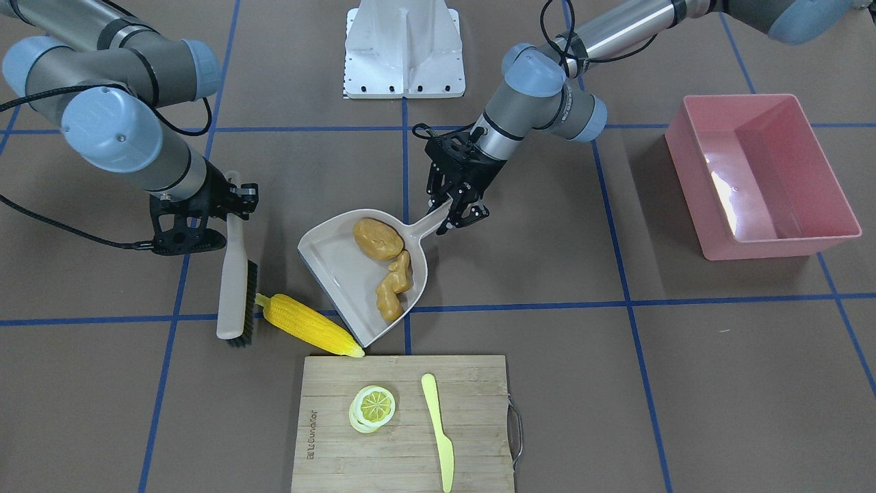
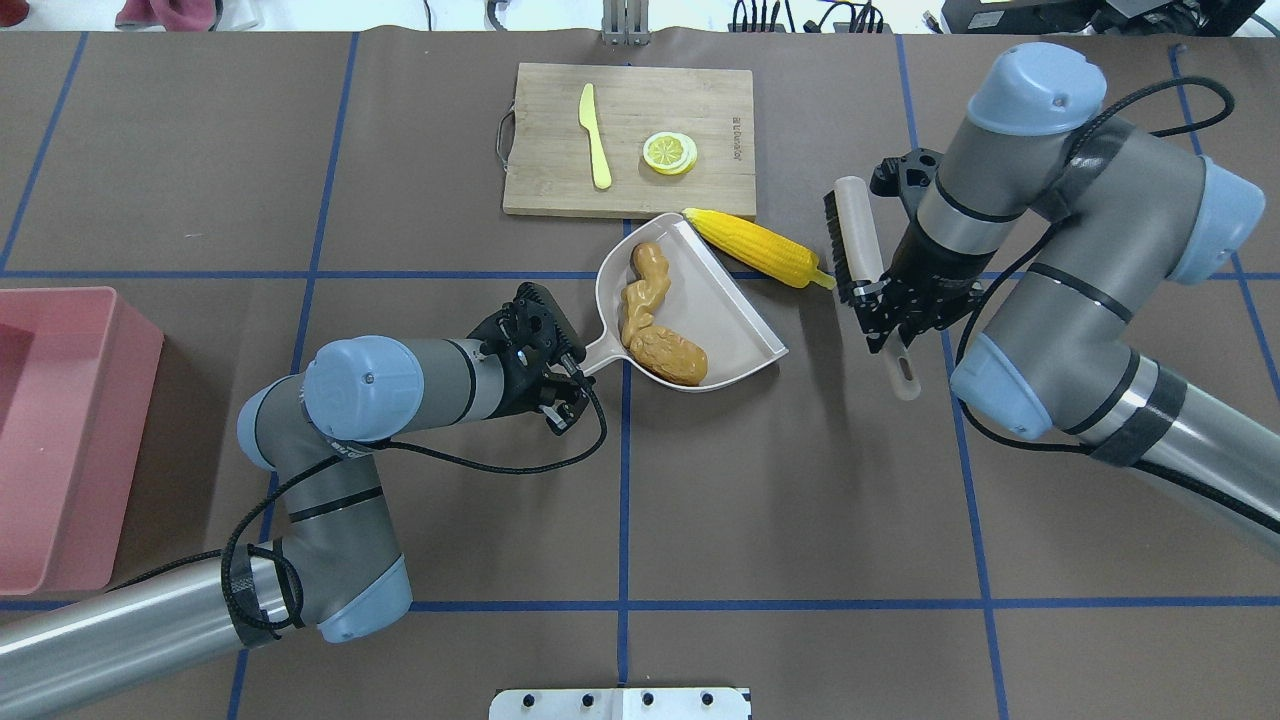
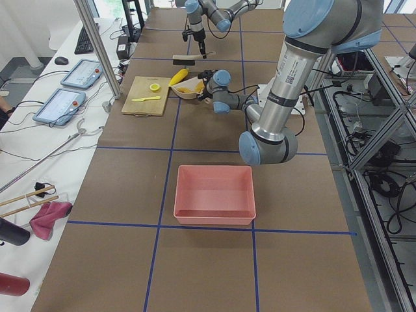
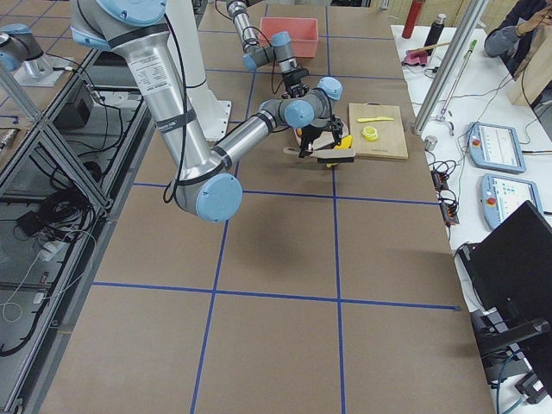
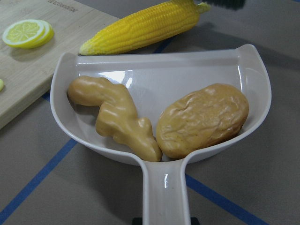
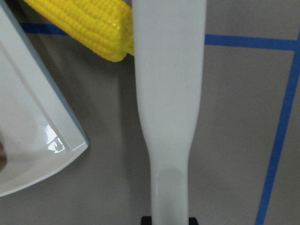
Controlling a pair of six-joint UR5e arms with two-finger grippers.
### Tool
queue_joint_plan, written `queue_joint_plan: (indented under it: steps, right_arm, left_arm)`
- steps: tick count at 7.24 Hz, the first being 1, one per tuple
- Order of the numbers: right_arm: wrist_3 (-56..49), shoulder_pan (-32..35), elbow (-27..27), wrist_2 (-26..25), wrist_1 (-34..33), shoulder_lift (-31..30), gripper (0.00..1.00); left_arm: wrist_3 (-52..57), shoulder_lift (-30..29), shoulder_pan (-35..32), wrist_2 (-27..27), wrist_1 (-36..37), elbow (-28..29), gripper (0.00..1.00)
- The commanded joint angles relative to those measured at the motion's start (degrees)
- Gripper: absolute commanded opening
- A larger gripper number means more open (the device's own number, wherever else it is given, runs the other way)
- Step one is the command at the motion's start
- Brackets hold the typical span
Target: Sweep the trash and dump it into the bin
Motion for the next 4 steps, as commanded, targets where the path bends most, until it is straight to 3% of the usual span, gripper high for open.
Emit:
queue_joint_plan:
  steps: [1, 4]
  right_arm:
    - [-10.7, 3.0, -1.5, -0.7, -0.2, -2.8, 0.0]
    - [-14.2, 1.4, -6.4, -0.7, 0.3, -0.5, 0.0]
  left_arm:
    - [-0.1, 0.0, 0.3, -0.2, 0.1, -0.6, 0.0]
    - [-0.1, 0.3, 0.0, -0.4, 6.4, -4.8, 0.0]
